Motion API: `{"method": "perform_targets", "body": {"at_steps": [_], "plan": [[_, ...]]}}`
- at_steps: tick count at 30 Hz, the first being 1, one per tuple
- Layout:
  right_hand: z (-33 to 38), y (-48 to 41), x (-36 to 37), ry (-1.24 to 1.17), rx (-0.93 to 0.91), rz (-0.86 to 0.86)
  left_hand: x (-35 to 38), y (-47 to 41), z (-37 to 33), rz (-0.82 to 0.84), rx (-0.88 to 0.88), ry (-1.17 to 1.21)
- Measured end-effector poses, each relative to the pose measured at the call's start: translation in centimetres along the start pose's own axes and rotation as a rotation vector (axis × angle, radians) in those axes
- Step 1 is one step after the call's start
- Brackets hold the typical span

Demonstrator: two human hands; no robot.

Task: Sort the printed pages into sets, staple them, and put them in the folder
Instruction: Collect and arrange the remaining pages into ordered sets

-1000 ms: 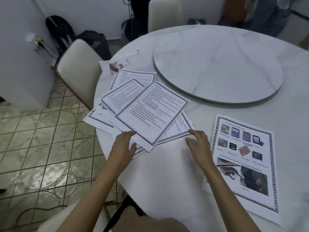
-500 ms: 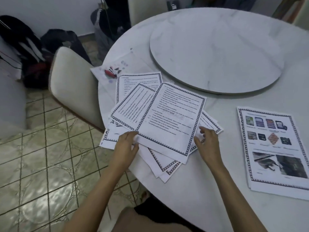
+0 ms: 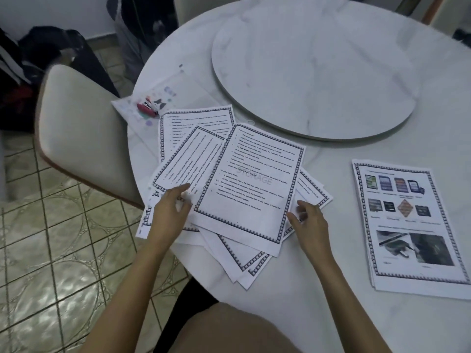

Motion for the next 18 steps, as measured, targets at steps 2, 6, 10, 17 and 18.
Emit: {"method": "perform_targets", "body": {"at_steps": [2, 6, 10, 17, 18], "plan": [[0.1, 0.1, 0.1, 0.0, 0.011, -0.01, -0.2, -0.9, -0.1, 0.032, -0.009, 0.075], [0.5, 0.2, 0.9, 0.024, 0.066, -0.072, -0.3, -3.6, -0.7, 0.148, 0.009, 0.154], [0.9, 0.5, 2.5, 0.098, 0.17, -0.163, -0.2, -5.7, -0.8, 0.352, -0.004, 0.172], [2.9, 0.8, 5.4, 0.225, 0.421, -0.297, -0.6, -8.1, -0.1, 0.699, -0.023, 0.228], [3.1, 0.9, 5.7, 0.232, 0.439, -0.325, -0.7, -8.5, 0.0, 0.724, -0.01, 0.223]]}}
Point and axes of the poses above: each hand's wrist, its own y-axis away from the middle knuckle, its own x-axis out of the palm, z = x × y, the point moved 4 cm from there along -y, towards the middle knuckle, and after that the axes turned 10 degrees about -y, right-handed, at the moved point
